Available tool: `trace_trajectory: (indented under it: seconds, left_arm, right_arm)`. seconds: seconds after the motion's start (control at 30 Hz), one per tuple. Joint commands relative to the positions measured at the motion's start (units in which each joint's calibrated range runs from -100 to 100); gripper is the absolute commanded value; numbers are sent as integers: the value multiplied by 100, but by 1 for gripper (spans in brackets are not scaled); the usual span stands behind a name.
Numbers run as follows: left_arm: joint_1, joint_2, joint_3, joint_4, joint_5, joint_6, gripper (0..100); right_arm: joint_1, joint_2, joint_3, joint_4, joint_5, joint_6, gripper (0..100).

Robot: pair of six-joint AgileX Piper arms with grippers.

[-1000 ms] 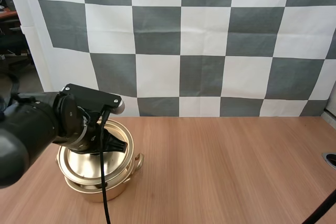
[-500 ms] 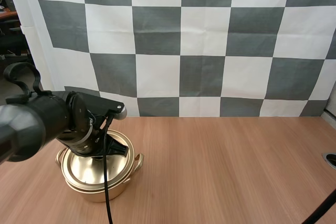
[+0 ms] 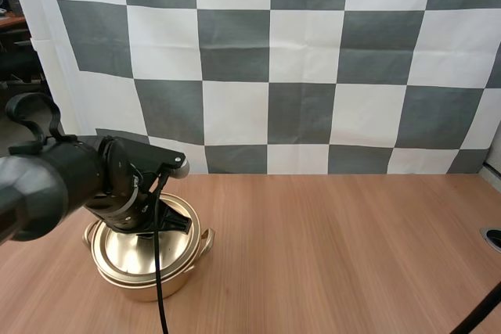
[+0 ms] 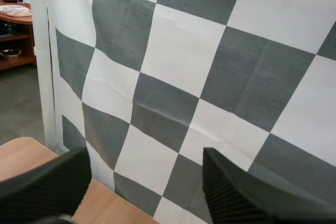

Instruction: Open the pot, put the car inside, and close it

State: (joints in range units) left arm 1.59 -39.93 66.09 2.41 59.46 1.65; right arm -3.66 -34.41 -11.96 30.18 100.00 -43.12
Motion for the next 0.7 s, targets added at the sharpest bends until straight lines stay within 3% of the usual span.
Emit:
trace_trajectory:
  seconds: [0.0,0.1,0.2,0.3,0.47,0.5,0.67]
  left_arm:
    - [1,-1,-2,-2,10,-24,0]
    - [1,-1,-2,-2,10,-118,0]
    - [1,-1,-2,-2,10,-118,12]
    - [1,-1,-2,-2,10,-118,37]
    - [1,-1,-2,-2,-8,68,94]
    - [1,-1,-2,-2,-11,148,100]
    - [1,-1,-2,-2,-159,262,100]
  right_arm:
    - [-4,7,3,-1,0,-9,100]
    - [-4,7,3,-1,0,-9,100]
    - [-4,7,3,-1,0,-9,100]
    - [-4,7,3,-1,0,-9,100]
    - [-4,7,3,-1,0,-9,100]
    - [-4,7,3,-1,0,-9,100]
    - [-4,7,3,-1,0,-9,100]
